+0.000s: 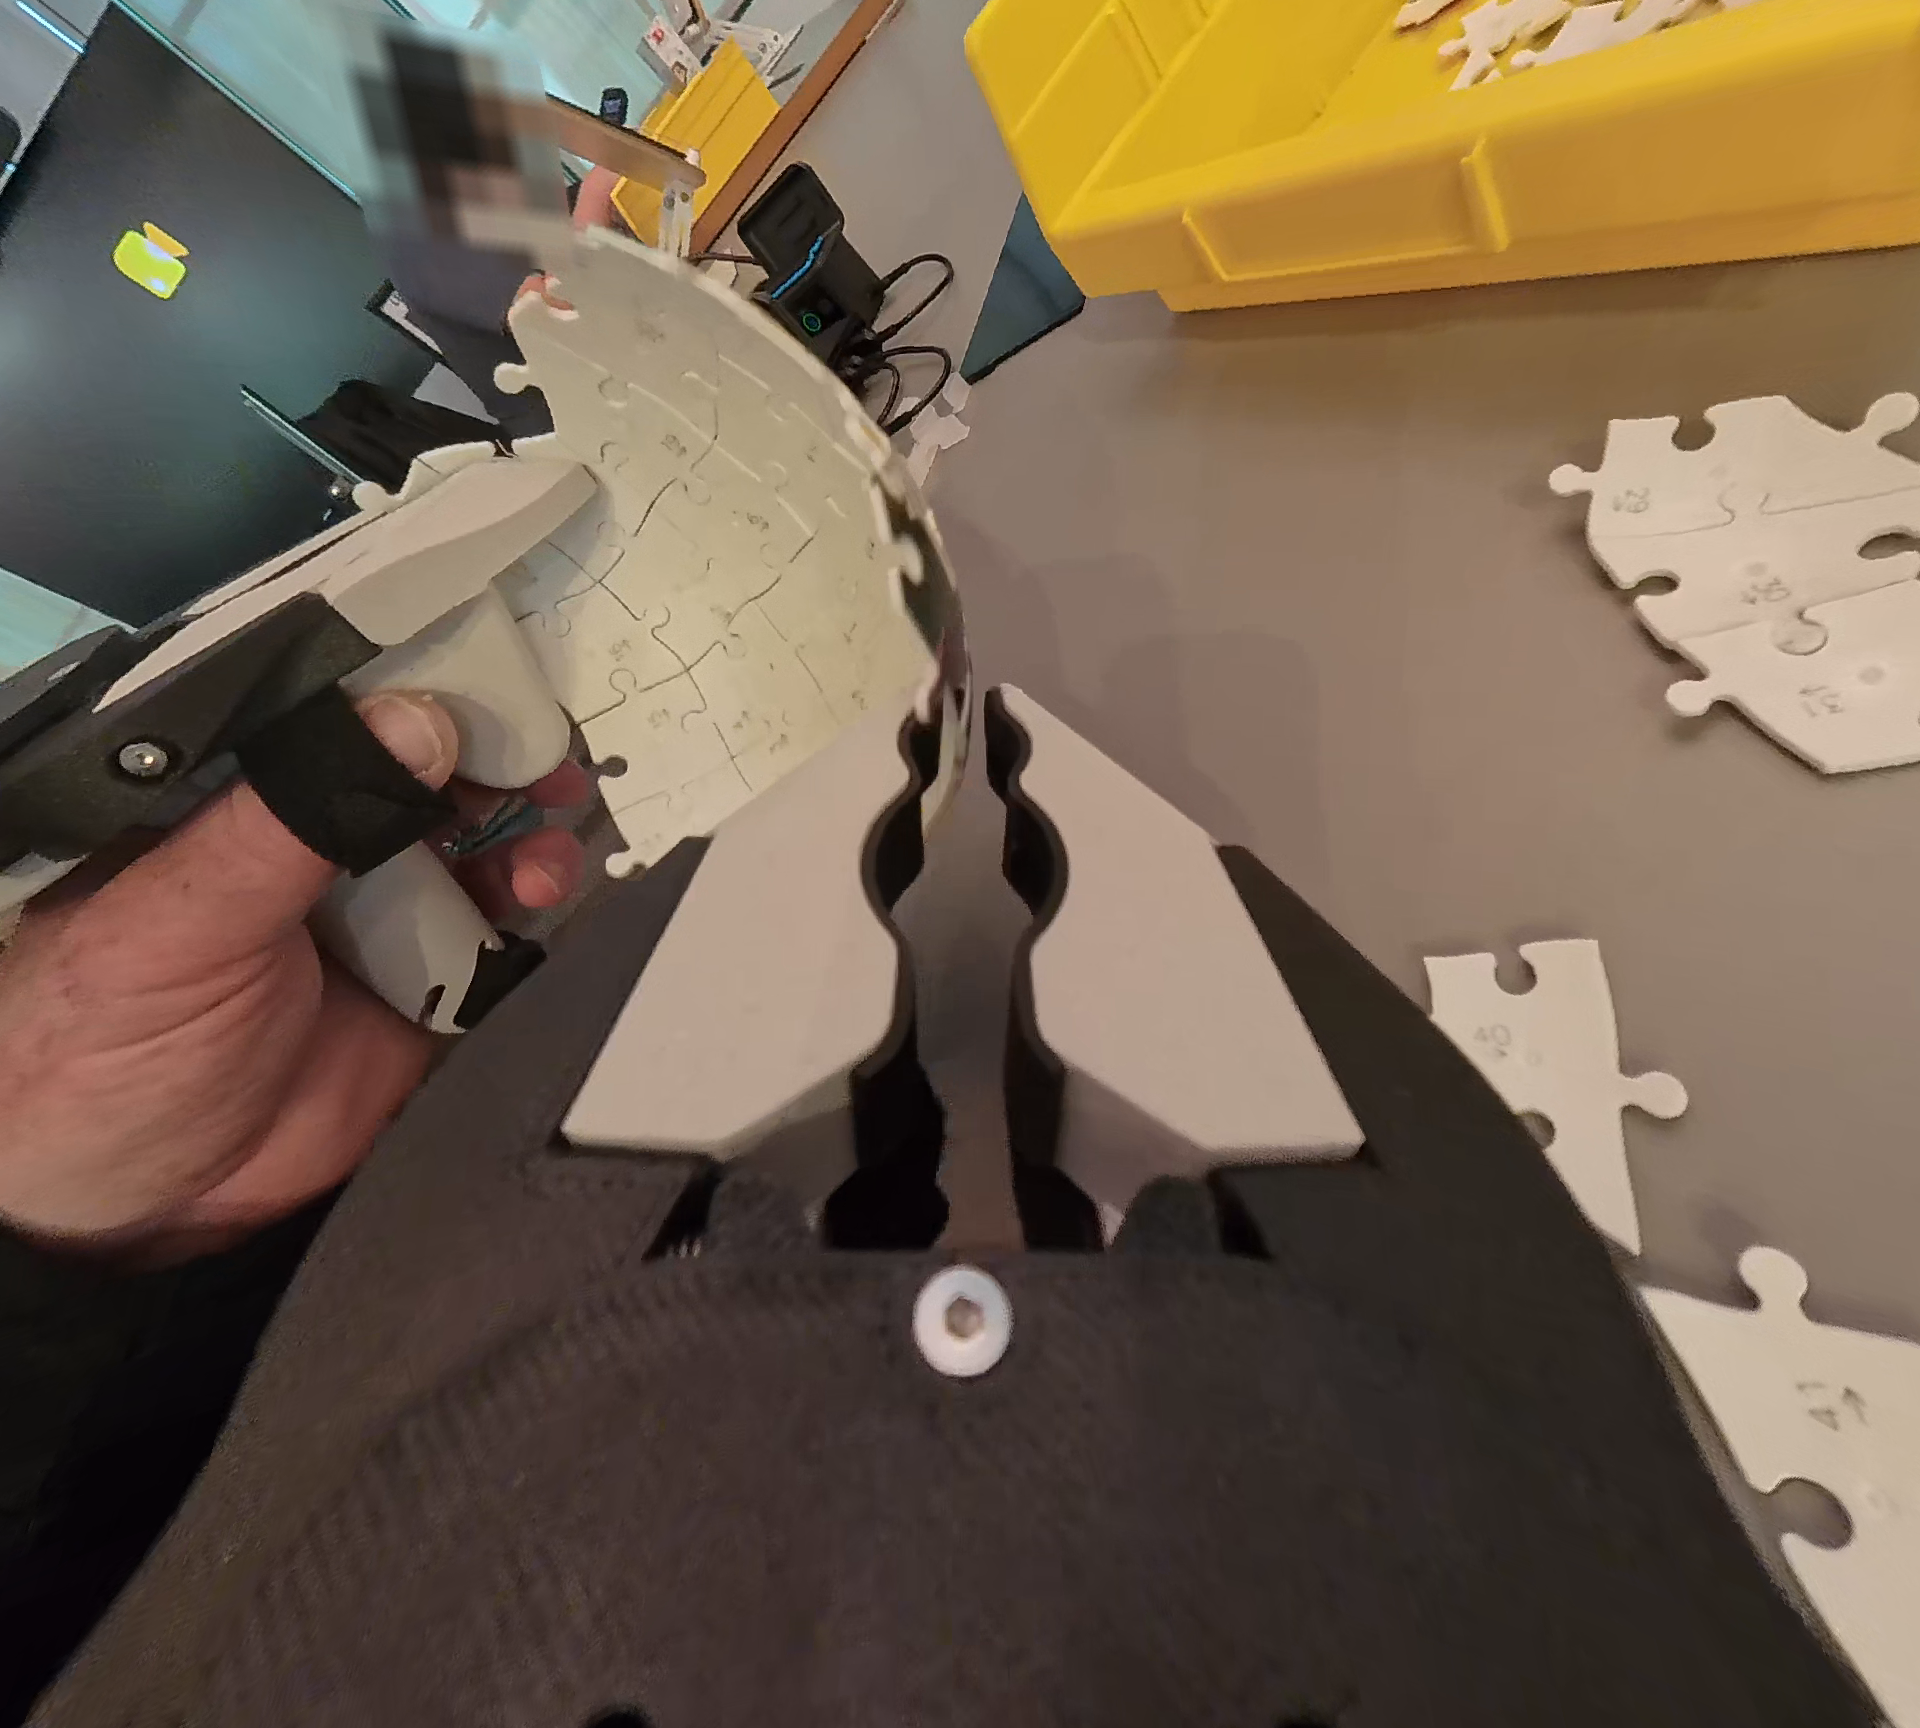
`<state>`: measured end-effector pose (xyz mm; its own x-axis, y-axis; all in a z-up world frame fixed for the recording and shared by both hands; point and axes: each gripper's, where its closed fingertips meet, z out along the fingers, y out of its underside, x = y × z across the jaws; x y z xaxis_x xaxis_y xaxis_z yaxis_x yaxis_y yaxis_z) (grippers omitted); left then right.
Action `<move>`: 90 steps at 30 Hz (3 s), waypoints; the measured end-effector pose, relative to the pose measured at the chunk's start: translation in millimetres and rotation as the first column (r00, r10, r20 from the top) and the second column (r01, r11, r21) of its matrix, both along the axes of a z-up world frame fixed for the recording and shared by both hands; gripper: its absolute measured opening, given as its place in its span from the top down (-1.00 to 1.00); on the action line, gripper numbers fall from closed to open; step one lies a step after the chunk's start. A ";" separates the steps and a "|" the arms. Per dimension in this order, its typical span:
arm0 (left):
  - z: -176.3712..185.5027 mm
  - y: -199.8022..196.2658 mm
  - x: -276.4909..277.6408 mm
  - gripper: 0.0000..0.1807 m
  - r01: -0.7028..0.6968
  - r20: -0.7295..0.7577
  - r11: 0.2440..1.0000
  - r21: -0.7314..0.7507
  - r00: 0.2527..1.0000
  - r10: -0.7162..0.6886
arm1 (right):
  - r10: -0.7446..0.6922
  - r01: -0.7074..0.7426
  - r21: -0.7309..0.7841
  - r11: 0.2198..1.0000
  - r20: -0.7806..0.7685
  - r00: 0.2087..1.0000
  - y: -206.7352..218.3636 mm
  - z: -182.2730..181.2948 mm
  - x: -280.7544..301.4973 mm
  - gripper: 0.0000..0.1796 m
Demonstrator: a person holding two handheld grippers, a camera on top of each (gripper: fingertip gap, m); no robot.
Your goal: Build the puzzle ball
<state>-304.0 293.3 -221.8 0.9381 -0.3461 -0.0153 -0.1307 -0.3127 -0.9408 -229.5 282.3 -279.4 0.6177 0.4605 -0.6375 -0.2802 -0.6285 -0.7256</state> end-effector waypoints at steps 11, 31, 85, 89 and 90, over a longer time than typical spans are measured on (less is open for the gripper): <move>-2.1 0.9 -4.0 0.97 -0.010 0.054 1.000 -0.017 0.999 0.011 | 0.020 -0.019 0.002 1.000 -0.009 1.000 -5.7 1.9 -0.5 0.83; 5.6 0.3 -4.6 0.96 0.009 0.269 0.999 0.030 0.963 -0.017 | 0.051 -0.054 -0.026 0.998 -0.093 0.994 -18.4 9.5 -9.5 0.82; -35.4 -18.9 9.6 0.94 0.382 -0.020 0.894 -0.234 0.918 -0.397 | 0.203 -0.201 -0.096 0.975 0.014 0.979 -30.4 -8.2 -14.4 0.87; -35.4 -15.5 7.9 0.94 0.358 -0.016 0.906 -0.227 0.928 -0.372 | 0.202 -0.199 -0.088 0.976 0.027 0.979 -31.5 -7.1 -10.6 0.76; -34.9 -14.6 7.2 0.94 0.352 -0.010 0.909 -0.225 0.932 -0.363 | 0.202 -0.198 -0.086 0.976 0.032 0.979 -32.1 -6.2 -8.5 0.72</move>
